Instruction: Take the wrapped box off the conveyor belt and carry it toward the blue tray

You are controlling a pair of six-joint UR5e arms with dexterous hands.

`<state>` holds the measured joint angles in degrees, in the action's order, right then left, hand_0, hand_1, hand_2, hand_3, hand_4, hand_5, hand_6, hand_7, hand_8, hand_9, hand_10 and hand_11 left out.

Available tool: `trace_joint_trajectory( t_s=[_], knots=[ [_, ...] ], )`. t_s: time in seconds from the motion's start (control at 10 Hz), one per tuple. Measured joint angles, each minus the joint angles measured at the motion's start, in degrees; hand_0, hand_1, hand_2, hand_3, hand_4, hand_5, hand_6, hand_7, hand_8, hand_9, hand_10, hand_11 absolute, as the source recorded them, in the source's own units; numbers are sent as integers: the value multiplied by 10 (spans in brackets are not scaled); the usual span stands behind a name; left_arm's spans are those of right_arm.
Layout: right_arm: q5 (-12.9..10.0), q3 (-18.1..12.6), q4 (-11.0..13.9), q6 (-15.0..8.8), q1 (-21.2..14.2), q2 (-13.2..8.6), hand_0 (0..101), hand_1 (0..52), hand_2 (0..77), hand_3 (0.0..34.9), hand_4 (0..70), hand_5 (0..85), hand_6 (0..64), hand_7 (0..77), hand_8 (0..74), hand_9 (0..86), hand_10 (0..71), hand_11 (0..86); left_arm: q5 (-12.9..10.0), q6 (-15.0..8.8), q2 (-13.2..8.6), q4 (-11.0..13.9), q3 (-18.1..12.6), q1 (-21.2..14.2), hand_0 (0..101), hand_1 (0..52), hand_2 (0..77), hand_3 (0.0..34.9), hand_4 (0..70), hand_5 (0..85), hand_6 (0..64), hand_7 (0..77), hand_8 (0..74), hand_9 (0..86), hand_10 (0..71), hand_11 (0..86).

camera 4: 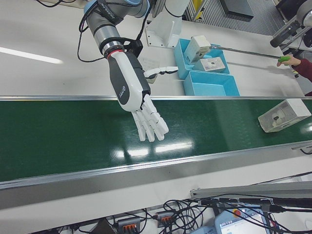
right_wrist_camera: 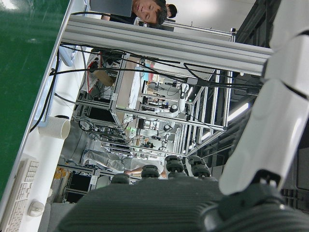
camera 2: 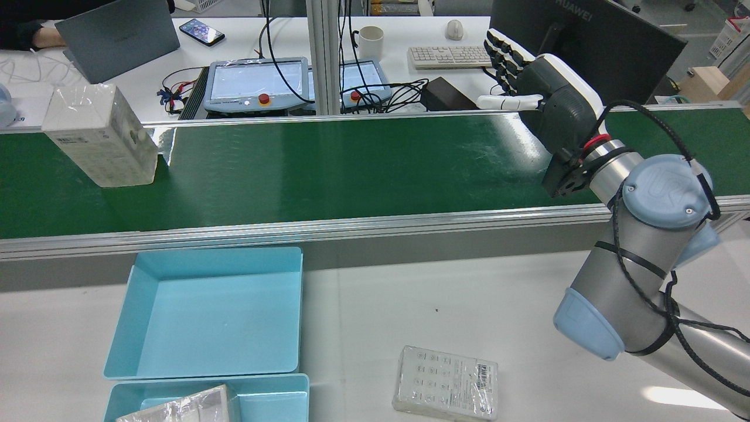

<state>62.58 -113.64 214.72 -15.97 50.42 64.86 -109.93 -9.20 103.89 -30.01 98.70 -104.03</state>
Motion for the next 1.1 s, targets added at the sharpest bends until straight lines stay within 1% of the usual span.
trace_joint_trajectory(
  t_s=[0.6, 1.0, 1.1],
  knots=[
    [0, 16, 0, 1, -13, 3, 413, 93, 114, 71, 0, 60, 0, 0, 16, 16, 0, 11, 0, 0, 0, 0, 0, 0, 0, 0, 11, 0, 0, 11, 0, 0, 0, 0, 5, 0],
    [-1, 27, 0, 1, -25, -4, 412, 93, 114, 72, 5, 60, 0, 0, 16, 16, 0, 11, 0, 0, 0, 0, 0, 0, 0, 0, 5, 0, 0, 11, 0, 5, 0, 0, 5, 0],
    [-1, 27, 0, 0, -25, -5, 413, 93, 114, 72, 5, 60, 0, 0, 0, 16, 0, 11, 0, 0, 0, 0, 0, 0, 0, 0, 11, 0, 0, 11, 0, 0, 0, 0, 0, 0]
  ],
)
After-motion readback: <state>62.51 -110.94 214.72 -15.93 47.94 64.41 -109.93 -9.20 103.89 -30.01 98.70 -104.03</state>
